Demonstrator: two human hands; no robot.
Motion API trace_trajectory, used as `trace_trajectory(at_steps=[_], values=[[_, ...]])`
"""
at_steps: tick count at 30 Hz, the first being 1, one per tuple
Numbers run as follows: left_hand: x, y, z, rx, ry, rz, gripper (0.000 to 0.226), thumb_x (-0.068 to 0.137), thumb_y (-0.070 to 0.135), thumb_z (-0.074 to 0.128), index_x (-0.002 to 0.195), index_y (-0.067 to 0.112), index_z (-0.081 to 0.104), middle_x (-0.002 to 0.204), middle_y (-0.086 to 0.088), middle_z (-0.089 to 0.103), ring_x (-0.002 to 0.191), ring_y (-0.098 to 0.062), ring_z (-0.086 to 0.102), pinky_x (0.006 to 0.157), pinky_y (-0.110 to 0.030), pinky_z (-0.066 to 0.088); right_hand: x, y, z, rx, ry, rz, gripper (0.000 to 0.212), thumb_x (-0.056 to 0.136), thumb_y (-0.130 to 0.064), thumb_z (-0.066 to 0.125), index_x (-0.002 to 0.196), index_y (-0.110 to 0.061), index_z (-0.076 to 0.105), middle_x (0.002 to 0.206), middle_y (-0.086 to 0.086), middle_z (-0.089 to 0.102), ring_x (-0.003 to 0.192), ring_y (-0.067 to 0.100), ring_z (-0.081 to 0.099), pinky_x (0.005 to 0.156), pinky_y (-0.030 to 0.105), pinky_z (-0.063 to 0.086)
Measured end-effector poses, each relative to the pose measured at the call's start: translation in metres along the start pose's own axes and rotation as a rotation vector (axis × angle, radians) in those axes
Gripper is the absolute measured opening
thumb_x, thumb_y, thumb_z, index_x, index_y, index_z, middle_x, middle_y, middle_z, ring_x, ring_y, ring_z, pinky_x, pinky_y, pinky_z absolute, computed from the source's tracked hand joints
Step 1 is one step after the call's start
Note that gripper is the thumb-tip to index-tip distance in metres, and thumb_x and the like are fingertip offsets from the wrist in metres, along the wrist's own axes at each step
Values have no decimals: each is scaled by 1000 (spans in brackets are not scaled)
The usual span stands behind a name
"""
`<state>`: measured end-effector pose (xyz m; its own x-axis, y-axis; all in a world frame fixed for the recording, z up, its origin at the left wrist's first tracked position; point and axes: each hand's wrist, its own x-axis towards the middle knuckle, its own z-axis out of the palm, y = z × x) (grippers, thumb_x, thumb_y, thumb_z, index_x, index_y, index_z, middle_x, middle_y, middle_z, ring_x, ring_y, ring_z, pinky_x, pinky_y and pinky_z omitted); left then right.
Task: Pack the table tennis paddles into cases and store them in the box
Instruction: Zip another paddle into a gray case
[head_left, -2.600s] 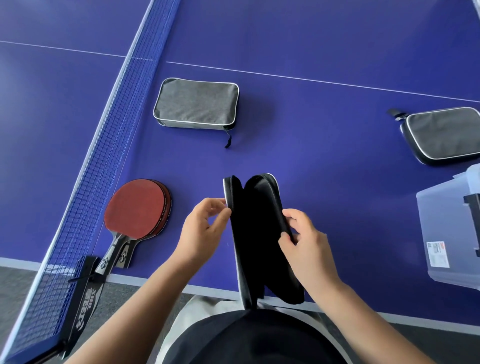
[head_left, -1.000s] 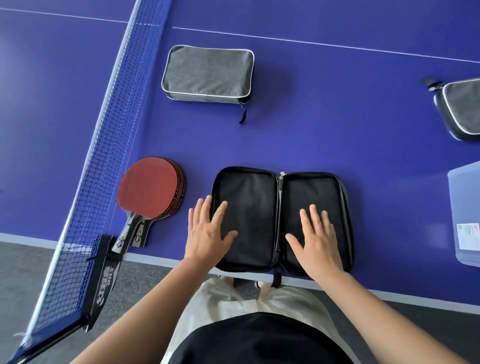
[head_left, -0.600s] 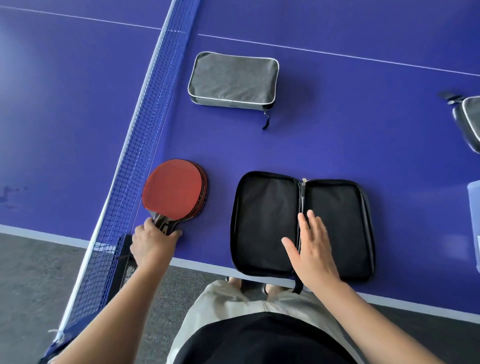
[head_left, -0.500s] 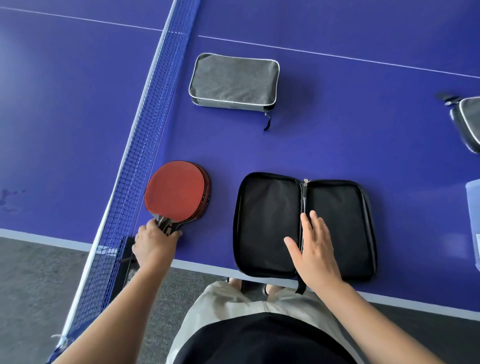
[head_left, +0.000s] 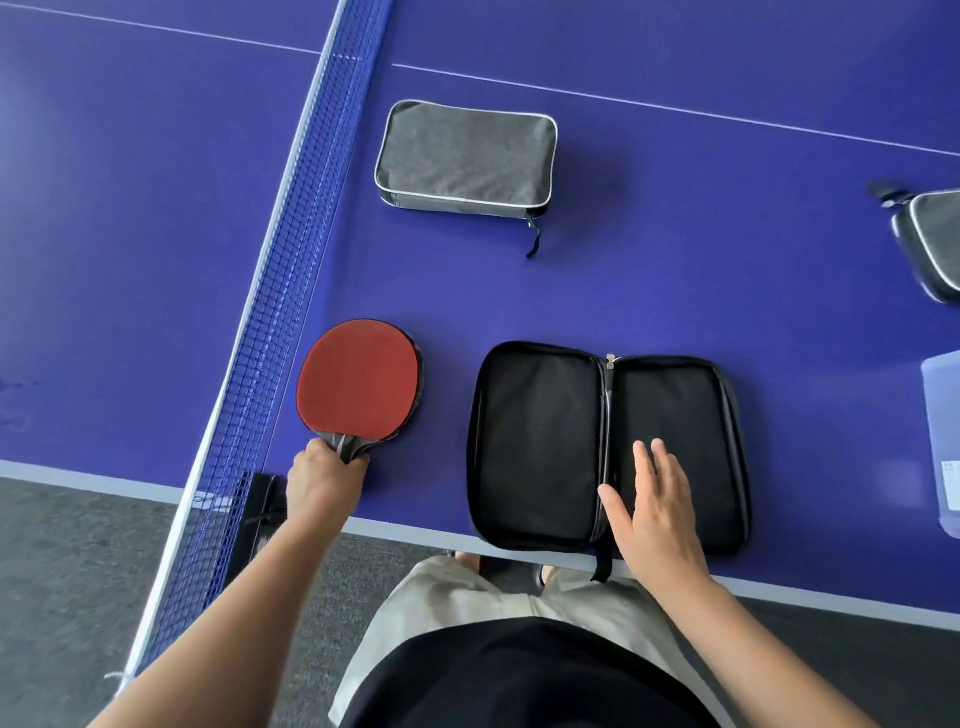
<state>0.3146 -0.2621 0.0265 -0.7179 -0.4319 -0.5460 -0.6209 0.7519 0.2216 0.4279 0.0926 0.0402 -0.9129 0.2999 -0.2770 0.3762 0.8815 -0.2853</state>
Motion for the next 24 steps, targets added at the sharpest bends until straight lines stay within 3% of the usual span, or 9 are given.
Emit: trace_trajectory(at_steps=[5,9,16,20,22,24], values=[[-21,14,0,-66,15,-19,36,89,28,61,107,3,42,113,-26,59,104,-46,58,86,-47,44,8,17,-7,15,-45,-3,73,93,-41,58,151,-7,29,157,23,25,142,42,26,116,51,27],[-59,42,6,-148,39,-8,32,88,26,61,100,7,39,97,-17,56,94,-41,57,77,-43,42,18,35,-21,50,-75,-20,73,94,-43,55,153,-10,25,160,18,19,145,36,19,118,46,21],[-158,121,71,-294,-104,64,33,86,32,65,100,13,42,87,-3,56,84,-31,57,72,-38,44,29,75,-58,399,-97,128,70,97,-47,45,155,-20,16,163,3,10,149,21,12,120,43,19],[-213,162,123,-358,-216,117,30,86,26,65,97,11,42,86,-3,59,80,-29,58,68,-35,43,33,96,-78,533,-106,152,62,99,-47,39,154,-25,21,161,-6,16,147,10,18,119,35,22],[-236,180,146,-380,-266,93,29,87,26,63,96,11,40,85,-3,57,79,-28,57,67,-34,42,38,102,-85,601,-122,182,57,101,-44,38,153,-23,26,158,-5,25,135,5,33,109,26,30],[-253,194,167,-382,-299,75,29,87,27,62,97,13,39,91,-5,59,84,-30,59,71,-36,45,43,108,-88,628,-162,191,55,102,-43,35,153,-22,27,156,-5,30,127,-1,36,101,19,27]])
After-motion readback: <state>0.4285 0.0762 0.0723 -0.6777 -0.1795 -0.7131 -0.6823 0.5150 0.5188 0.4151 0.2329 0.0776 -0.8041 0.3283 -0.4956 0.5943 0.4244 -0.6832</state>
